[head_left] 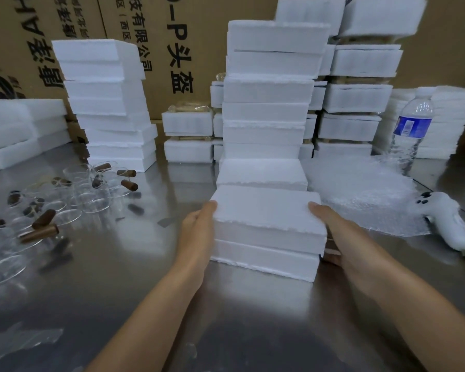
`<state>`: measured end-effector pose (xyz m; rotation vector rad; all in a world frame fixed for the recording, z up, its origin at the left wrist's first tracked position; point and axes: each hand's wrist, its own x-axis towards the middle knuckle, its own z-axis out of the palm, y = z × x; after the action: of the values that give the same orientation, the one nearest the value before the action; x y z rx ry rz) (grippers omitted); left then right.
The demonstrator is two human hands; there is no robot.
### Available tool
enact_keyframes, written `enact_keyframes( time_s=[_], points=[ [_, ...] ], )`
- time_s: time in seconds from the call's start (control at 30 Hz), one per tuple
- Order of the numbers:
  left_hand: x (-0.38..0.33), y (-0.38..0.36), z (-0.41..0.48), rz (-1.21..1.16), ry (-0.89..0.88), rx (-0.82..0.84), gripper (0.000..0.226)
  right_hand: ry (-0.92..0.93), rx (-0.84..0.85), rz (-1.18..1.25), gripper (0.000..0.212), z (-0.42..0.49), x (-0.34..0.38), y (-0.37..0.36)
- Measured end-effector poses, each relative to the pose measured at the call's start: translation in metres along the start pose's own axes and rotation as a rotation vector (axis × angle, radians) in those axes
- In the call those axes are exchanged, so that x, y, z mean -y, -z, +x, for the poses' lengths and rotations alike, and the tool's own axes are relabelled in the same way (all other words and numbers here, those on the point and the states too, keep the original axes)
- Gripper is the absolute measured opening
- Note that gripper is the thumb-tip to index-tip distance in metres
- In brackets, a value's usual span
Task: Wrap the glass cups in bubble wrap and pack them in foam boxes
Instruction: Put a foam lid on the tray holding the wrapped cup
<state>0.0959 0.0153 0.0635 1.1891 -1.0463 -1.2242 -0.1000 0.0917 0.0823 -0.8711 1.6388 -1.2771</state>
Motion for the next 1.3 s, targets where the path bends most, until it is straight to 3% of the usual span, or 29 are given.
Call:
enact_keyframes(
  time_s=[0.27, 0.47, 0.53, 0.63, 0.7, 0.77, 0.87, 0.93, 1.03, 1.17, 1.3],
  points=[
    [-0.006, 0.007, 0.004, -0.078, 0.125, 0.098, 0.018, -0.064, 0.041, 0.233, 0.010, -0.004, 0.001, -0.010],
    [-0.012, 0.019, -0.004, -0.122, 0.166, 0.161, 0.012, -0.006, 0.090, 0.300, 0.017, -0.008, 0.001, -0.008],
    [-0.013, 0.021, -0.011, -0.168, 0.127, 0.166, 0.010, 0.053, 0.136, 0.305, 0.032, -0.008, -0.002, -0.006],
    [-0.016, 0.019, -0.018, -0.292, 0.071, 0.131, 0.029, 0.132, 0.273, 0.255, 0.063, -0.010, -0.003, -0.005],
    [-0.018, 0.019, -0.019, -0.368, 0.048, 0.140, 0.050, 0.185, 0.288, 0.234, 0.061, -0.011, 0.002, -0.006],
    [-0.021, 0.021, -0.019, -0.393, -0.010, 0.228, 0.058, 0.209, 0.213, 0.279, 0.057, -0.009, 0.011, -0.005],
    [-0.029, 0.028, -0.012, -0.407, -0.074, 0.335, 0.054, 0.193, 0.169, 0.372, 0.044, -0.004, 0.033, -0.001],
    [-0.033, 0.038, -0.002, -0.382, -0.082, 0.322, 0.055, 0.173, 0.169, 0.408, 0.034, 0.001, 0.050, 0.000],
    [-0.022, 0.053, 0.013, -0.212, -0.101, 0.248, 0.025, 0.109, 0.112, 0.441, 0.028, 0.016, 0.080, -0.002],
    [-0.001, 0.066, 0.026, -0.228, -0.031, 0.135, 0.016, 0.025, 0.076, 0.356, 0.032, 0.041, 0.113, -0.009],
    [0.002, 0.068, 0.031, -0.313, 0.000, 0.126, 0.015, -0.042, 0.021, 0.243, 0.037, 0.063, 0.123, -0.017]
  ],
)
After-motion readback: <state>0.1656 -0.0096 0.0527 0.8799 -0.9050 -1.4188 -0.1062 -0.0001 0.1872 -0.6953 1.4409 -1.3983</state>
